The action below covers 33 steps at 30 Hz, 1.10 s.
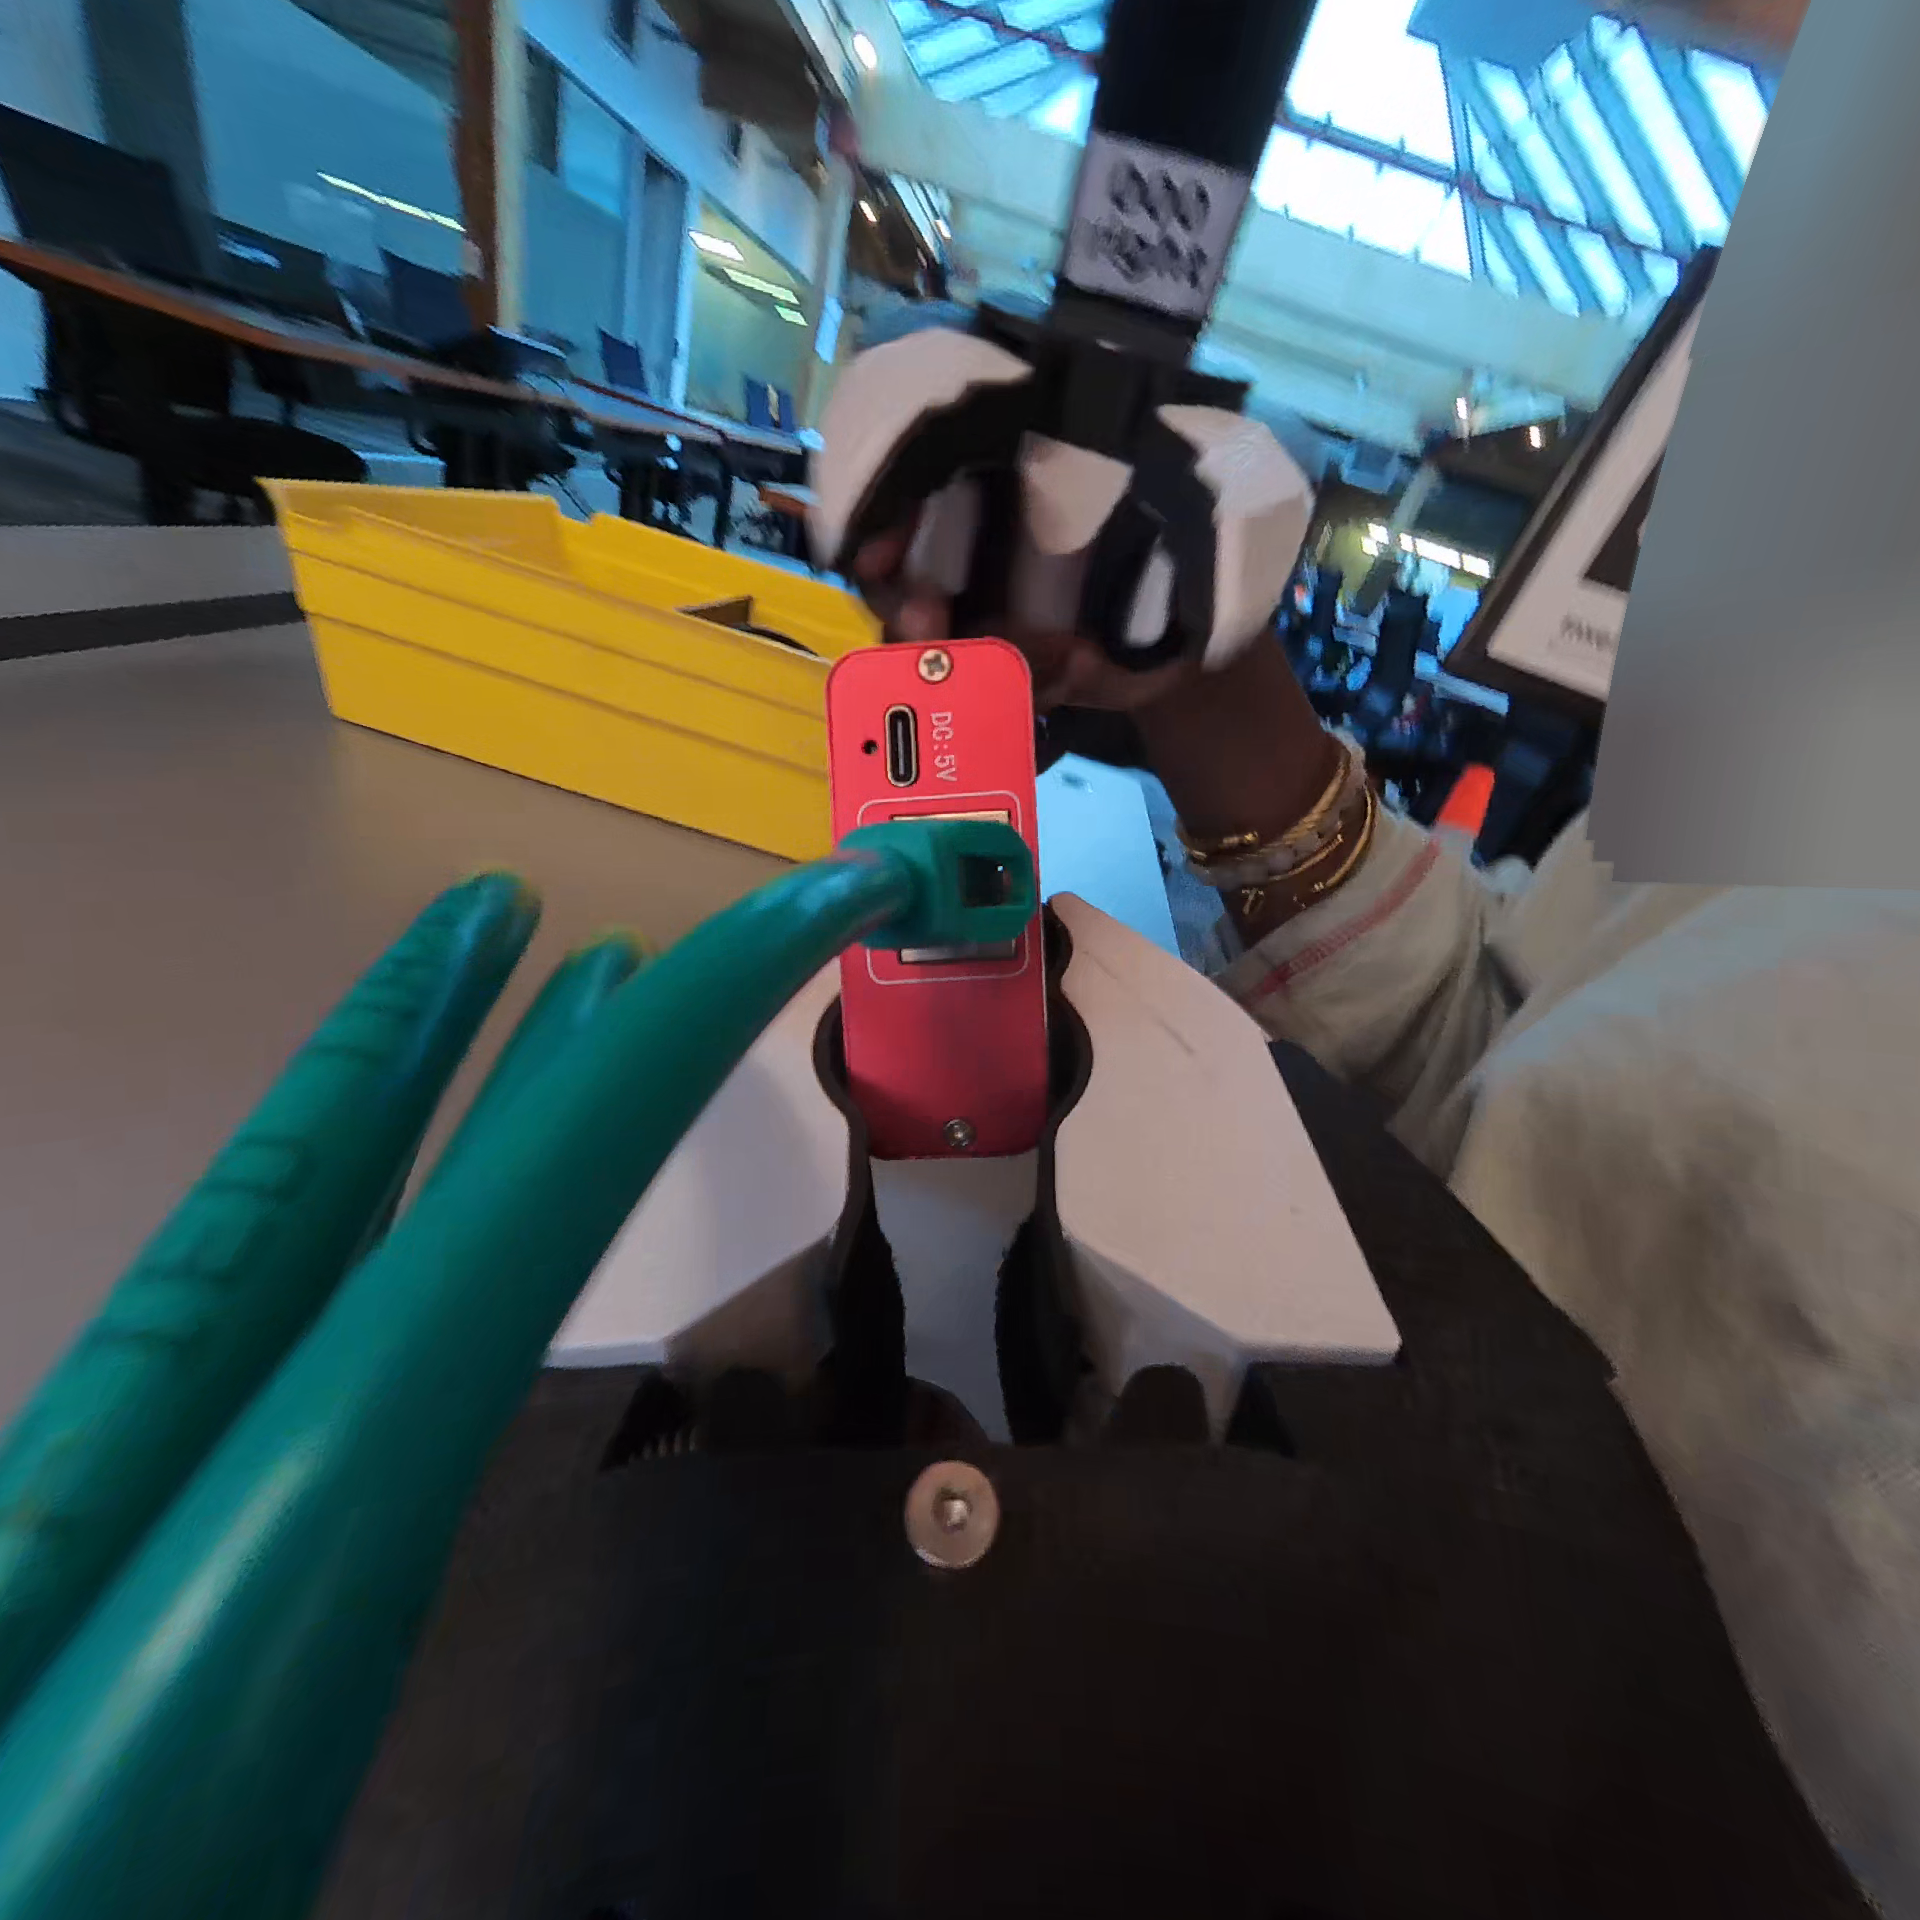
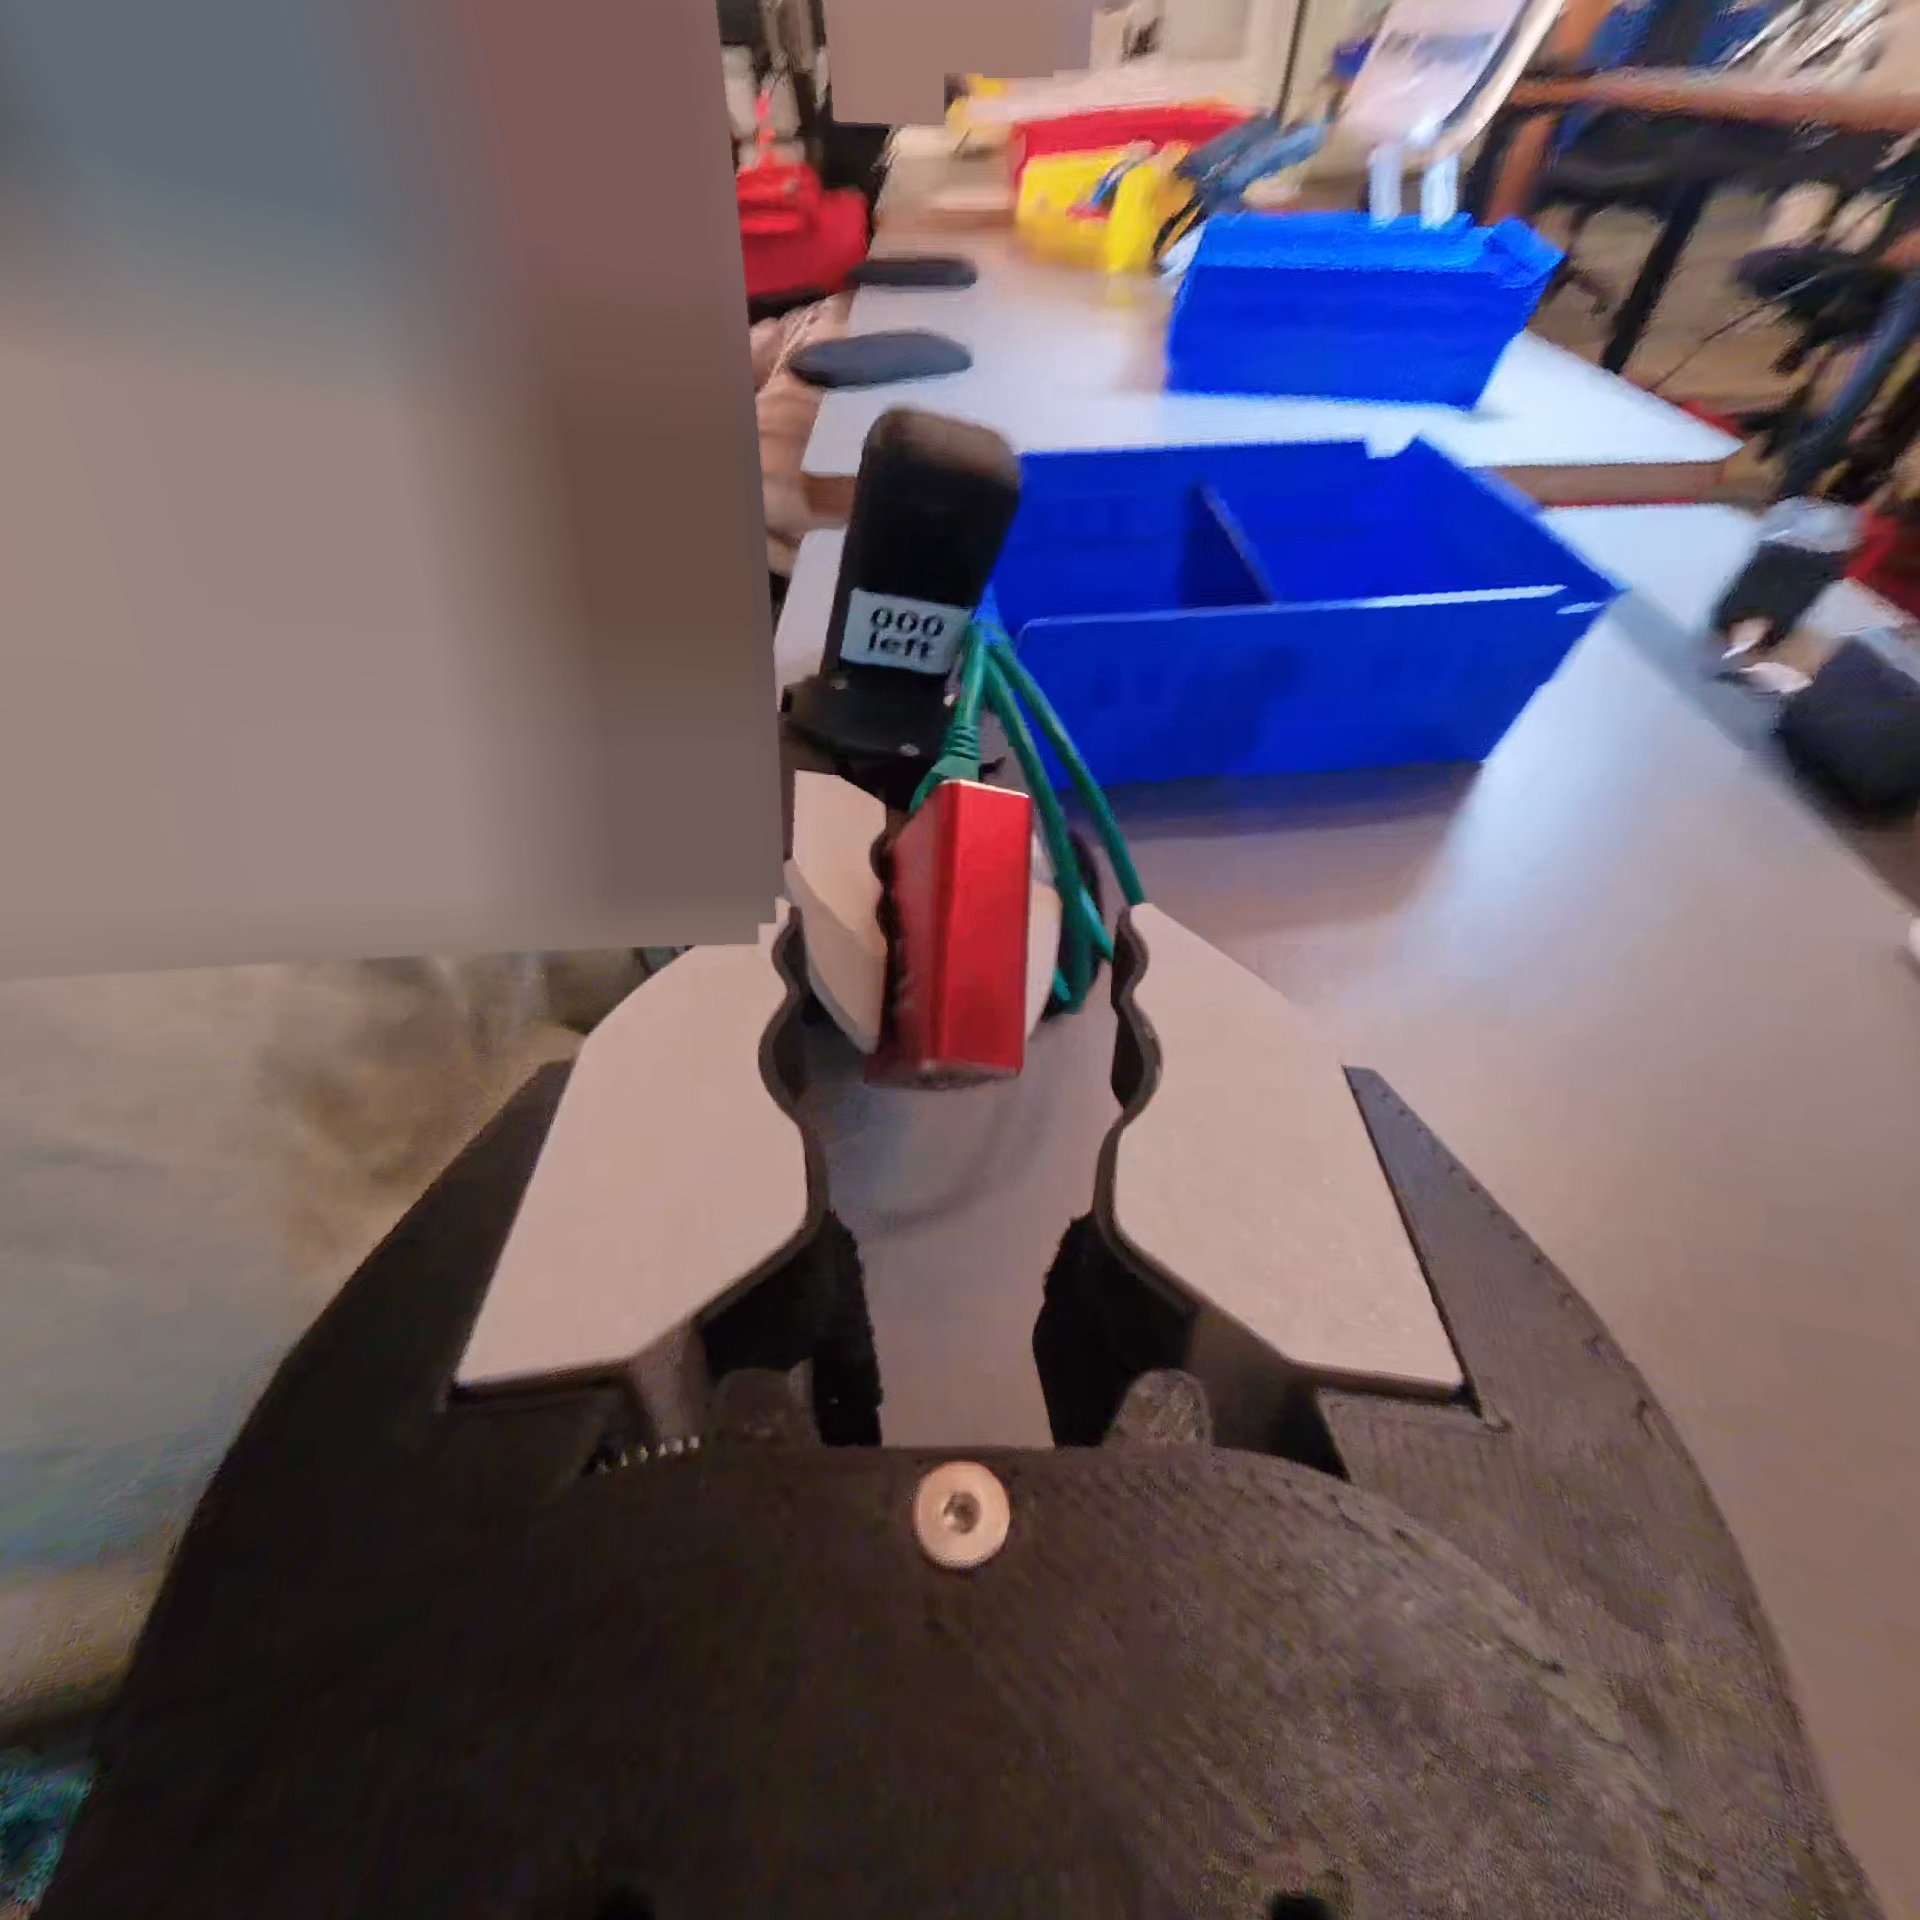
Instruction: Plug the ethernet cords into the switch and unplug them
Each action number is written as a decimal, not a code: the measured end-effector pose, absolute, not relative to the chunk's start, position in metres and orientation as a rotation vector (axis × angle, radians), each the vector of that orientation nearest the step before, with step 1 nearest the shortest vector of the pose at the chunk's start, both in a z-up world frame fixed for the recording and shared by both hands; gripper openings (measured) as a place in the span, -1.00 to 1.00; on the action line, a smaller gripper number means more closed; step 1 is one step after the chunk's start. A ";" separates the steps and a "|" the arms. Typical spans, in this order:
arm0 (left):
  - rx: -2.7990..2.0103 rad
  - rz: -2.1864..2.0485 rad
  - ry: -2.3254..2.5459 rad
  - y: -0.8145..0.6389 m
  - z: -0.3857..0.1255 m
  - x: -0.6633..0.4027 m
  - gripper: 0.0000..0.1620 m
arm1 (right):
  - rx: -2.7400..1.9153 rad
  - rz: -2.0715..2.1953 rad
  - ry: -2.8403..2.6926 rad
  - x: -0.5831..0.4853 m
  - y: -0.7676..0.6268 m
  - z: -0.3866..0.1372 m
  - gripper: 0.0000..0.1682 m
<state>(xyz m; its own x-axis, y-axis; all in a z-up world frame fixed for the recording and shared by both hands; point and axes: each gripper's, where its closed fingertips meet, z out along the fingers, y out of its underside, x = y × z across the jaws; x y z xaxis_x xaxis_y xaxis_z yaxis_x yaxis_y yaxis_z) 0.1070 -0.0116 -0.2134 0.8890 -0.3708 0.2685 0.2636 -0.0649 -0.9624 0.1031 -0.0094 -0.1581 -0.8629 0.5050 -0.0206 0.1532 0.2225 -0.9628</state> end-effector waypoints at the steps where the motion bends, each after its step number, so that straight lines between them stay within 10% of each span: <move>1: -1.564 -0.521 0.108 -0.011 -0.215 0.110 -0.66 | -0.609 1.662 -2.269 0.101 -0.021 -0.167 -0.34; 10: -1.564 -0.531 0.175 -0.012 -0.215 0.120 -0.65 | -0.550 1.627 -2.478 0.096 -0.056 -0.197 -0.65; 22: -1.176 -0.660 -0.116 -0.025 -0.165 0.085 -0.25 | -0.785 2.512 -0.912 0.075 -0.002 -0.122 -0.67; 33: -1.164 -0.615 -0.044 -0.039 -0.161 0.081 -0.66 | -0.743 2.452 -1.069 0.067 -0.043 -0.140 -0.64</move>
